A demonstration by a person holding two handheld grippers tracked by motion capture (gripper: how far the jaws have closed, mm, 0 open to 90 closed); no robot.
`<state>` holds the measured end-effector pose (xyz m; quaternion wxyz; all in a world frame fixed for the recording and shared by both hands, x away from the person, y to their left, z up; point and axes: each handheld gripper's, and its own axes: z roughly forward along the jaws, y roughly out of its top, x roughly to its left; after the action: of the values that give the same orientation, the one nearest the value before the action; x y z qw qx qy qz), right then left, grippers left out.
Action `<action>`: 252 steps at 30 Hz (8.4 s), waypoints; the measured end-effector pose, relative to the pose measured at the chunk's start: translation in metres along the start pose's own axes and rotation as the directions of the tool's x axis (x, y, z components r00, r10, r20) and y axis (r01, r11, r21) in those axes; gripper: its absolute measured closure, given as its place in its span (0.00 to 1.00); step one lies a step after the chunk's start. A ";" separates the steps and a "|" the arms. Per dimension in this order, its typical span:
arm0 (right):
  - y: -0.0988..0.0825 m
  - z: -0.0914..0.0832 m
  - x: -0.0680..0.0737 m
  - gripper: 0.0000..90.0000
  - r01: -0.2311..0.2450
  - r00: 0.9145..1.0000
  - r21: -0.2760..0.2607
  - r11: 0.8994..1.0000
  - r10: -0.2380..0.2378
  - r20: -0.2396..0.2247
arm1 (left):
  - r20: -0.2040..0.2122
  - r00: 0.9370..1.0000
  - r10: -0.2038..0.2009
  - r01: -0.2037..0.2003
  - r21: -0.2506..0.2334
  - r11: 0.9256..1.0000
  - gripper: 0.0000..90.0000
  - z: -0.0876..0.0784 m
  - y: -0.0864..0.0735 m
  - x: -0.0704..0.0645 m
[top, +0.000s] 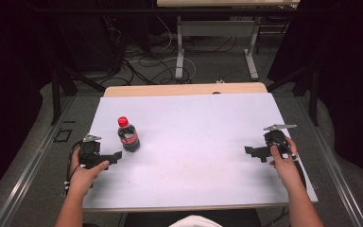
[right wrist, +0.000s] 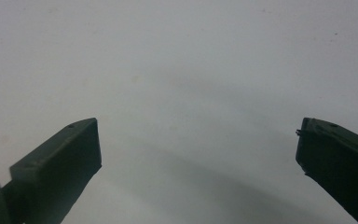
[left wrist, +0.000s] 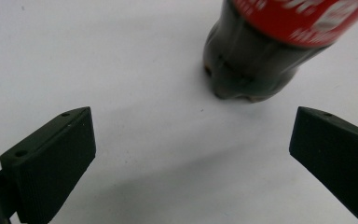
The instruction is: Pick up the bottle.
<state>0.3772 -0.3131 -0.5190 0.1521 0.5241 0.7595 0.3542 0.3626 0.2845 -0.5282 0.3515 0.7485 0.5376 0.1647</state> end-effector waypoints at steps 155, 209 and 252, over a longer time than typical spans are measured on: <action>0.103 -0.029 0.160 0.45 0.353 0.861 -0.208 0.912 -0.403 -0.309 | 0.302 0.859 0.414 -0.400 -0.108 0.910 0.33 0.043 0.070 -0.215; 0.130 -0.008 0.206 0.68 0.546 0.731 -0.081 0.834 -0.522 -0.440 | 0.370 0.803 0.467 -0.461 -0.112 0.881 0.33 0.034 0.065 -0.216; 0.132 -0.026 0.214 0.49 0.572 0.753 -0.052 0.819 -0.549 -0.363 | 0.342 0.833 0.436 -0.421 -0.120 0.899 0.33 0.031 0.064 -0.214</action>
<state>0.3655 -0.1031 -0.3787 0.0922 0.2024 0.9065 0.3589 0.3475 0.0652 -0.4770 0.4127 0.8600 0.2794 0.1097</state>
